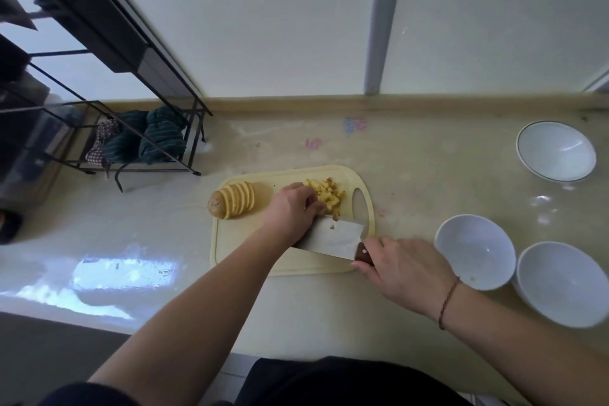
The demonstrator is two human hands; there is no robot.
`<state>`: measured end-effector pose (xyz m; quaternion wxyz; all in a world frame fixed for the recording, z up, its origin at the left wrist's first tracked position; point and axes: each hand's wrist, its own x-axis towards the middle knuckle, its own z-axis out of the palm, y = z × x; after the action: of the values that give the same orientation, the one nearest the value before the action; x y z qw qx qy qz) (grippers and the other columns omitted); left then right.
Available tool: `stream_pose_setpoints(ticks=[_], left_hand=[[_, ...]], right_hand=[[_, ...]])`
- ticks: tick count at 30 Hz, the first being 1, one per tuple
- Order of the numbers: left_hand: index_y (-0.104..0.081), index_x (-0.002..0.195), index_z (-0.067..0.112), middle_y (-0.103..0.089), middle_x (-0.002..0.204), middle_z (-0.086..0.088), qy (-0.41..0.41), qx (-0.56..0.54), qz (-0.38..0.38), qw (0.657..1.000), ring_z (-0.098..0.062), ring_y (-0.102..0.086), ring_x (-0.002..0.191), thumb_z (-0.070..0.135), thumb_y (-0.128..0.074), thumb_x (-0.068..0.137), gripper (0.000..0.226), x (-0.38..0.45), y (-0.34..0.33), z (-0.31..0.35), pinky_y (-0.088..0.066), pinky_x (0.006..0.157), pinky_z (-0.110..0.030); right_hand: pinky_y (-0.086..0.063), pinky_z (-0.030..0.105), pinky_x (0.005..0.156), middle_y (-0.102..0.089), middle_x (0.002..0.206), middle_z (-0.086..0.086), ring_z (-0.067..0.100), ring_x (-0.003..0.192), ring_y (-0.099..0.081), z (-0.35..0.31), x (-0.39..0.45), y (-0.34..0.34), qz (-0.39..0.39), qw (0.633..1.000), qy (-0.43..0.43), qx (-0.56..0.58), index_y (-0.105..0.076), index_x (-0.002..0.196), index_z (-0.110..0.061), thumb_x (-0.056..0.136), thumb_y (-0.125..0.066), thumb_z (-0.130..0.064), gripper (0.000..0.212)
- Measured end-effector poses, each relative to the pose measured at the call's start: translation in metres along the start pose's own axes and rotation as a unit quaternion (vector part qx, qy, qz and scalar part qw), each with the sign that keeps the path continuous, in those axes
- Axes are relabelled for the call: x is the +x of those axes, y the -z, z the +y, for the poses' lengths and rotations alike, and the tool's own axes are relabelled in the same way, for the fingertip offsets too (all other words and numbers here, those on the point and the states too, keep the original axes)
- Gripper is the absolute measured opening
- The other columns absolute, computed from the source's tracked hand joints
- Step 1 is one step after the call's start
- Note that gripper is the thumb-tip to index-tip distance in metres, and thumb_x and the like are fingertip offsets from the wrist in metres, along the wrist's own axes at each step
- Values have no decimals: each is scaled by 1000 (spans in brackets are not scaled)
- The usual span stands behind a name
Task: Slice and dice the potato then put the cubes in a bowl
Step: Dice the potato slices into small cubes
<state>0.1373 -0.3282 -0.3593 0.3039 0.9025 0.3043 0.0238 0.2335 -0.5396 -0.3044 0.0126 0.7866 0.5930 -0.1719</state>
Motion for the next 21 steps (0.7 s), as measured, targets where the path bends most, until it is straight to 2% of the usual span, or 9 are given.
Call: stream_pose_setpoints(ticks=[1, 3, 6, 8, 9, 12, 17, 19, 21], left_hand=[[-65, 83, 6, -54, 82, 1, -36, -4, 38, 999, -24, -53, 80, 25, -74, 92, 23, -4, 0, -2, -50, 73, -40], [-59, 86, 11, -53, 89, 3, -91, 3, 72, 993, -22, -51, 84, 44, -72, 87, 36, -12, 4, -4, -49, 74, -41], [-52, 114, 20, -48, 128, 3, -72, 72, -9, 995, -21, -41, 118, 83, -55, 70, 77, -14, 7, -4, -35, 99, -37], [-43, 133, 23, -36, 144, 2, -44, 99, -40, 993, -21, -30, 132, 93, -49, 63, 99, -13, 8, -1, -25, 110, -40], [-39, 140, 24, -32, 149, 2, -33, 109, -45, 992, -23, -27, 137, 93, -50, 64, 103, -11, 7, 1, -21, 114, -42], [-31, 150, 25, -25, 155, 0, -8, 137, -33, 990, -26, -21, 143, 78, -62, 77, 95, -5, 3, 4, -15, 118, -45], [-29, 151, 28, -26, 156, -1, 31, 139, -23, 990, -27, -21, 144, 67, -65, 86, 84, 4, -2, 8, -16, 117, -46], [-37, 149, 26, -32, 153, -1, 13, 126, 2, 992, -27, -25, 142, 60, -62, 92, 71, 6, 3, 6, -18, 116, -45], [-52, 140, 21, -46, 146, -3, -9, 132, 39, 990, -29, -35, 136, 49, -61, 97, 52, 8, 17, -9, -25, 112, -46]], right_hand=[[-45, 34, 57, -62, 93, -1, 22, 74, -62, 0, 0, 2, 0, 1000, 1, 0, -43, 107, -21, 97, -18, -57, 45], [-45, 34, 57, -61, 92, 0, 22, 73, -61, 1, 0, 5, 1, 1000, 2, -2, -43, 106, -20, 97, -18, -57, 45], [-48, 35, 58, -60, 91, 0, 23, 72, -61, 1, 2, 9, 7, 1000, 6, -17, -43, 105, -20, 98, -19, -55, 44], [-48, 35, 58, -60, 91, 2, 24, 72, -61, 1, 3, 9, 2, 1000, 8, -29, -44, 105, -19, 98, -19, -54, 43], [-48, 35, 58, -60, 92, 2, 24, 73, -61, 0, 3, 8, -2, 999, 9, -32, -44, 105, -19, 98, -19, -54, 43], [-46, 34, 59, -61, 93, 3, 26, 74, -61, 0, 1, 8, 0, 999, 13, -39, -44, 105, -19, 98, -20, -54, 43], [-46, 33, 59, -62, 92, 4, 26, 73, -61, 3, -4, 6, 3, 999, 23, -44, -44, 107, -19, 98, -20, -54, 43], [-47, 35, 60, -63, 93, 2, 24, 73, -61, 4, -6, 6, 10, 999, 23, -38, -45, 106, -20, 98, -19, -55, 44], [-43, 34, 59, -63, 94, -1, 22, 76, -62, 5, -10, 5, 24, 999, 13, -24, -46, 106, -22, 97, -15, -57, 48]])
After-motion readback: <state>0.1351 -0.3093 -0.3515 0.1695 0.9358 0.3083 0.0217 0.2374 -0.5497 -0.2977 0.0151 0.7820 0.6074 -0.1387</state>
